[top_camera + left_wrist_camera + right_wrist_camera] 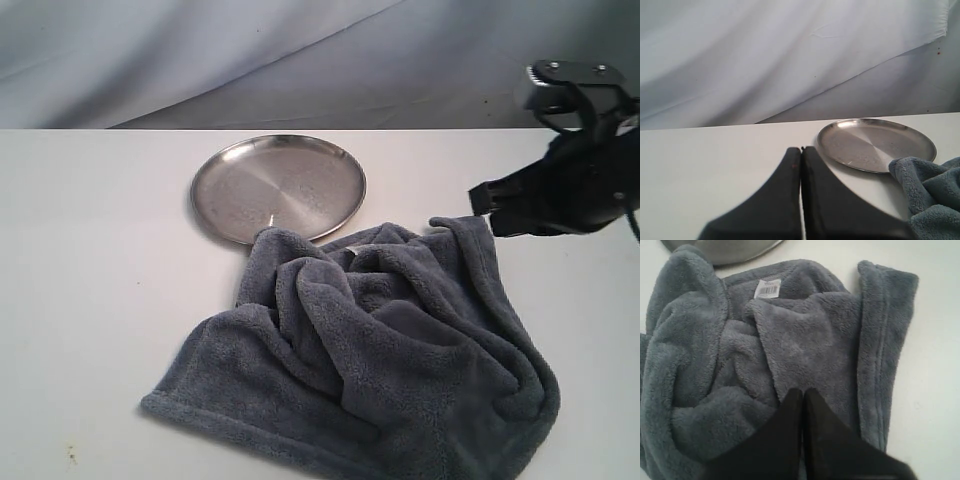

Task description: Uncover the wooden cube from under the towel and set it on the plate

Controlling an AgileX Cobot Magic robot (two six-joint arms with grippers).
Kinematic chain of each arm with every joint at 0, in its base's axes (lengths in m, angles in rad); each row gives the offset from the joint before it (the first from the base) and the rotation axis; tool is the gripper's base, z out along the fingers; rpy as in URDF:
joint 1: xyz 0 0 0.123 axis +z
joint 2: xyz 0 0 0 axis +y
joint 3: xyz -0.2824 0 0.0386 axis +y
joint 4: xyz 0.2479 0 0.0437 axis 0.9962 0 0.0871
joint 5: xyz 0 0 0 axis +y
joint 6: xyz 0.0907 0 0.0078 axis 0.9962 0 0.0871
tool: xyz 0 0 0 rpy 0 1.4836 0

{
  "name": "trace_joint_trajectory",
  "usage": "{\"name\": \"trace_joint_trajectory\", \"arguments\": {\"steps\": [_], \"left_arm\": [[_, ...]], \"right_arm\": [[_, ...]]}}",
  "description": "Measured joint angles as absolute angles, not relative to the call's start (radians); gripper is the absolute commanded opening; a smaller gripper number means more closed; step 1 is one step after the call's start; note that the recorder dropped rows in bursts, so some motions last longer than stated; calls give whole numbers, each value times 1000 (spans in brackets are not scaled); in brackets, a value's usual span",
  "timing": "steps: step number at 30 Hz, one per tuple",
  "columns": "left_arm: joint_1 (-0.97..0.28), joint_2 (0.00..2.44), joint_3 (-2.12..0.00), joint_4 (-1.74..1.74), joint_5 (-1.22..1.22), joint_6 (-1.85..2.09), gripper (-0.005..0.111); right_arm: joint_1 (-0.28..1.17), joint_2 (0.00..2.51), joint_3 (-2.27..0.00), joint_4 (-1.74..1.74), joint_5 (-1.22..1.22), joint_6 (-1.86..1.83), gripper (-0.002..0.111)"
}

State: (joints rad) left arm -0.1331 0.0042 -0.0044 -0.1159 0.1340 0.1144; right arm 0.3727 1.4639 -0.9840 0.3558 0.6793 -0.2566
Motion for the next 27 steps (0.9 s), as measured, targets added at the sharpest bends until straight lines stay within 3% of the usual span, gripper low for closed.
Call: {"name": "trace_joint_trajectory", "arguments": {"steps": [4, 12, 27], "left_arm": [[-133, 4, -4, -116, 134, 114, 0], [-133, 4, -4, -116, 134, 114, 0], [-133, 4, -4, -116, 134, 114, 0]], "right_arm": [[469, 1605, -1102, 268, 718, -146, 0], [523, 1787, -1235, 260, 748, -97, 0], [558, 1854, -1297, 186, 691, 14, 0]]}}
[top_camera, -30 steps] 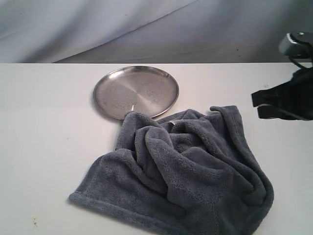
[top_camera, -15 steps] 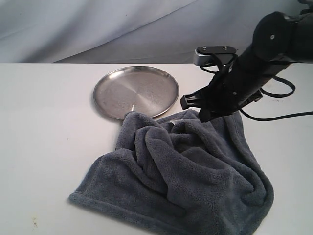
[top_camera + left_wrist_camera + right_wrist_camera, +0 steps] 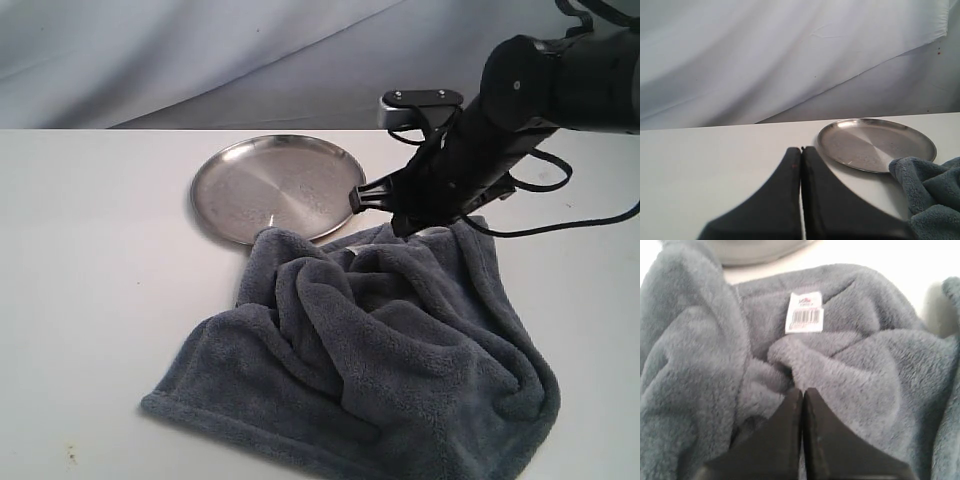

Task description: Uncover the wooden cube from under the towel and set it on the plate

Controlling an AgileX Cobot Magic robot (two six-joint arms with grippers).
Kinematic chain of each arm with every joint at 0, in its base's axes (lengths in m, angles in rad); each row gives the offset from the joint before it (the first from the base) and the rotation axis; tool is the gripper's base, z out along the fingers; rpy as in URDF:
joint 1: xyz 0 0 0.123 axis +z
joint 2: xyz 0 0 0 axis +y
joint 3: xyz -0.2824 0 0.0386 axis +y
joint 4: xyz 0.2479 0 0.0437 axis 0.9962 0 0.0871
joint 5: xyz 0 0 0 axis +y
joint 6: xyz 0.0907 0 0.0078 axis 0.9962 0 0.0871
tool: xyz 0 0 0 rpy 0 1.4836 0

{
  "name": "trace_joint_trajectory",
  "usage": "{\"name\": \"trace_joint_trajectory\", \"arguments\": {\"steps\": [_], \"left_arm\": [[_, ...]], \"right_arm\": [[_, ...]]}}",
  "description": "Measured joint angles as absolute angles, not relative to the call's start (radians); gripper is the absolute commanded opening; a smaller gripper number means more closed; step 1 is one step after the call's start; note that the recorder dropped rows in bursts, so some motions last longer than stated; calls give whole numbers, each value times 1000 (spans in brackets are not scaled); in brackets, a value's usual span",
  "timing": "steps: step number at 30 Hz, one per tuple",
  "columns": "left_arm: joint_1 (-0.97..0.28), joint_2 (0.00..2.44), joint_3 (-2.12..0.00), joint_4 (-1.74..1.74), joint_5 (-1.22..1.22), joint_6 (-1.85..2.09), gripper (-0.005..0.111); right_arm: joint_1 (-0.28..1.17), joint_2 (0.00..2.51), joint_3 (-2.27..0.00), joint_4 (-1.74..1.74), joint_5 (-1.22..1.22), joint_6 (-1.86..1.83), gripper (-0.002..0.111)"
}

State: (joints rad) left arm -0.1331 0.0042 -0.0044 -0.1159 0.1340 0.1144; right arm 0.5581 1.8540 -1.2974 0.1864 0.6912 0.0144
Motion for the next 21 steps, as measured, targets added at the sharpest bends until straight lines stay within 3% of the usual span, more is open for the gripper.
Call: {"name": "trace_joint_trajectory", "arguments": {"steps": [9, 21], "left_arm": [[-133, 4, -4, -116, 134, 114, 0], [-133, 4, -4, -116, 134, 114, 0]], "right_arm": [[558, 1894, -1304, 213, 326, 115, 0], [659, 2134, -1682, 233, 563, 109, 0]]}}
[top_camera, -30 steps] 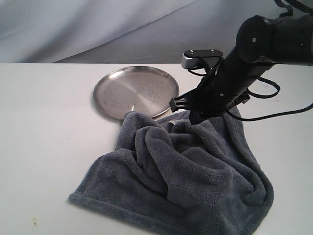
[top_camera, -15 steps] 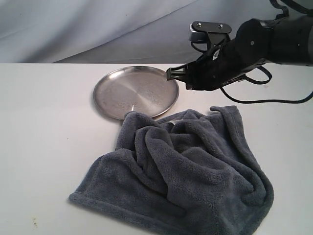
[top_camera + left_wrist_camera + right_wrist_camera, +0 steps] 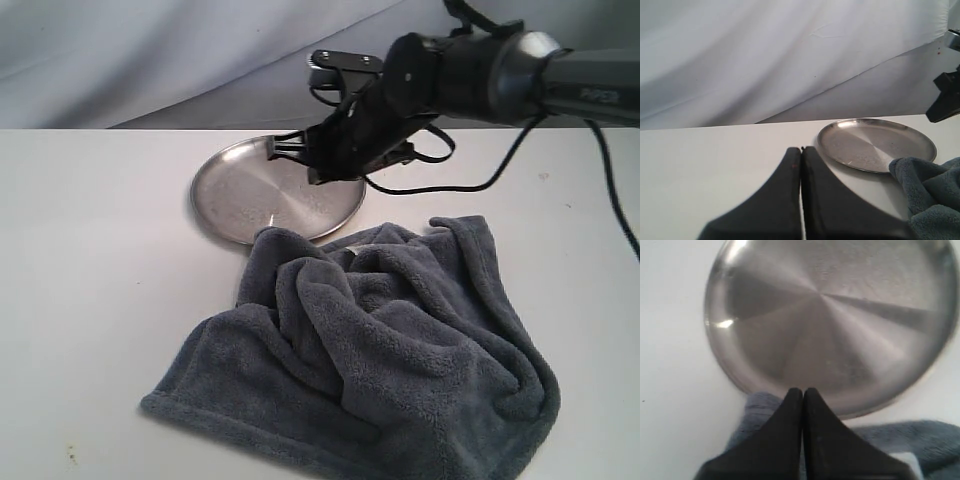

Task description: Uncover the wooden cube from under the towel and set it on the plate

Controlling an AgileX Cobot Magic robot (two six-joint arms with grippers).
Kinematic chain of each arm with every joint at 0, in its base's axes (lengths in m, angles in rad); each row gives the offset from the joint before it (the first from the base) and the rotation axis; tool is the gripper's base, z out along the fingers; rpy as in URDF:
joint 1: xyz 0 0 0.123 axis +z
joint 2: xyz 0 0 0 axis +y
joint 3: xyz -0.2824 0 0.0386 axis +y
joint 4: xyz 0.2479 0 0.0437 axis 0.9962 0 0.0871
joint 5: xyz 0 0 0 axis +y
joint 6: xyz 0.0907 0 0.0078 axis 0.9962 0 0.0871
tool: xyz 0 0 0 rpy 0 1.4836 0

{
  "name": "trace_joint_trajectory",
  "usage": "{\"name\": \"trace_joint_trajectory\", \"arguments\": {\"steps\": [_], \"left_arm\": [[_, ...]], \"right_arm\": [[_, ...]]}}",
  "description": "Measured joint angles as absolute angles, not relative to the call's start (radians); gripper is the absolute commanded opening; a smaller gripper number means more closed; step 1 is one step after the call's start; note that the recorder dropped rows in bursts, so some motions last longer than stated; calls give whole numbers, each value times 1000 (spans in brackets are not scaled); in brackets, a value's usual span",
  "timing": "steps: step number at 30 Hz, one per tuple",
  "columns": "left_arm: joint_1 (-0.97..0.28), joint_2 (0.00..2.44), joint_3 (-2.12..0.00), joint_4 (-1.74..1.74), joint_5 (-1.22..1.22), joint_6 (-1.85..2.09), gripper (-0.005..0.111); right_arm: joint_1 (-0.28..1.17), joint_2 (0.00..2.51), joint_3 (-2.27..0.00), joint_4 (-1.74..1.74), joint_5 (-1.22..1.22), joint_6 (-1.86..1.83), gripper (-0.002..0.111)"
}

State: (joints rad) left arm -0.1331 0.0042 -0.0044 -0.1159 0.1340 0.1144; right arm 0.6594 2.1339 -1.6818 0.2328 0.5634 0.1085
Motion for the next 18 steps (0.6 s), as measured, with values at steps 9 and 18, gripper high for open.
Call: {"name": "trace_joint_trajectory", "arguments": {"steps": [9, 18], "left_arm": [[-133, 4, -4, -116, 134, 114, 0], [-133, 4, -4, -116, 134, 114, 0]], "right_arm": [[803, 2241, -1892, 233, 742, 50, 0], [895, 2239, -1904, 141, 939, 0, 0]]}}
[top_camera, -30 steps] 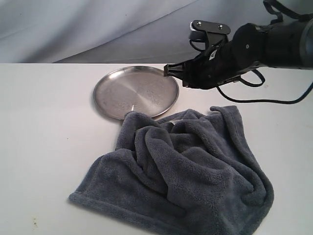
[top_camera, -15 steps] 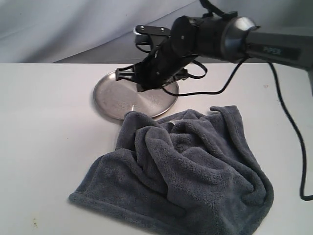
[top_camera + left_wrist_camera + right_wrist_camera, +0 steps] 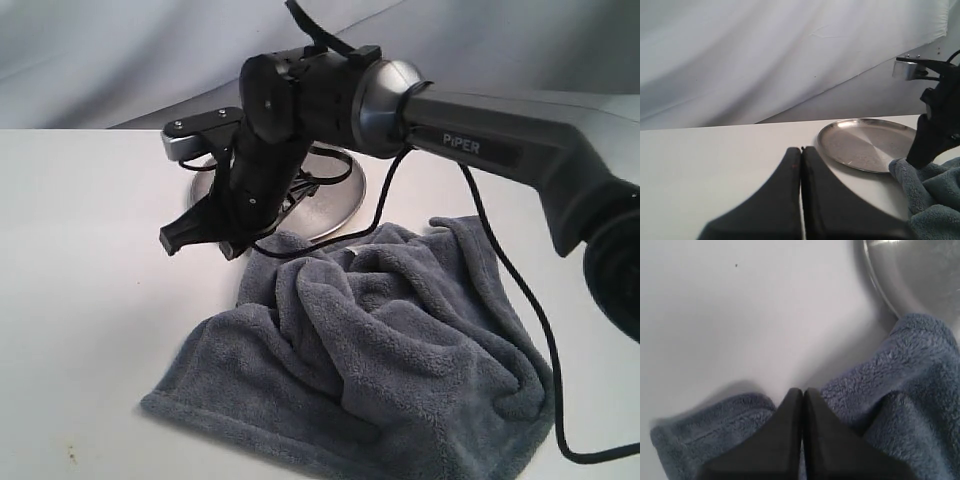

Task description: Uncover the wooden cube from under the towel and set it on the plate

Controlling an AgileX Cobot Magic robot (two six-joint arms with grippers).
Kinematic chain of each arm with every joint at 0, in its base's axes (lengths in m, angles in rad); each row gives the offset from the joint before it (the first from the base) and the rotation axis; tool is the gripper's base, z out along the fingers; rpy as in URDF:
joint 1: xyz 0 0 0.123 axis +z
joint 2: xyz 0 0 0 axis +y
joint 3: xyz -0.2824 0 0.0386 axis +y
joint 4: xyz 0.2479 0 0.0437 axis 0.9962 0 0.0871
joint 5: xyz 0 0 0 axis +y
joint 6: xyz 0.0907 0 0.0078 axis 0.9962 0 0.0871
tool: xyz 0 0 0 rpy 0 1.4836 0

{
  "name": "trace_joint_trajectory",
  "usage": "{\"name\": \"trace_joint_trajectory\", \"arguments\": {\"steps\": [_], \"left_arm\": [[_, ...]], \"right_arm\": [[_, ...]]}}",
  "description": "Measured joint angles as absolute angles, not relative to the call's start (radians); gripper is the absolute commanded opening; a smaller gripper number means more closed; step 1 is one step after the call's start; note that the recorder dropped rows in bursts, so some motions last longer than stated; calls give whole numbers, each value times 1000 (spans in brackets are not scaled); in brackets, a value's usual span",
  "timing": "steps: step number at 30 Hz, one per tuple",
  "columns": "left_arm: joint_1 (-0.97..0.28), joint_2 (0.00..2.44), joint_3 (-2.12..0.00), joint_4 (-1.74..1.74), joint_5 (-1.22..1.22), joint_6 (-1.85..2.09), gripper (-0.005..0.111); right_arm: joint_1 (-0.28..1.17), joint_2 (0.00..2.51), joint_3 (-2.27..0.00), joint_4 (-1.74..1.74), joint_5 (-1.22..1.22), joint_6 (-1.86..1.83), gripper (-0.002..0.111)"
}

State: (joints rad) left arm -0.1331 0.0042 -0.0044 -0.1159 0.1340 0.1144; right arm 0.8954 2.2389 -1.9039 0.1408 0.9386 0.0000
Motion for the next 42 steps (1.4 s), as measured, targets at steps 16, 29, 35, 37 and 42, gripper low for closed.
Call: {"name": "trace_joint_trajectory", "arguments": {"steps": [16, 29, 35, 37, 42], "left_arm": [[-133, 4, -4, -116, 134, 114, 0], [-133, 4, -4, -116, 134, 114, 0], [-133, 4, -4, -116, 134, 114, 0], [-133, 4, -4, -116, 134, 114, 0], [-133, 4, -4, -116, 134, 114, 0]], "right_arm": [[1012, 1905, -1453, 60, 800, -17, 0], [1012, 1548, -1015, 59, 690, 51, 0], [1012, 1427, -903, -31, 703, 164, 0], [1009, 1392, -873, -87, 727, 213, 0], [960, 1334, -812, -233, 782, 328, 0]]}}
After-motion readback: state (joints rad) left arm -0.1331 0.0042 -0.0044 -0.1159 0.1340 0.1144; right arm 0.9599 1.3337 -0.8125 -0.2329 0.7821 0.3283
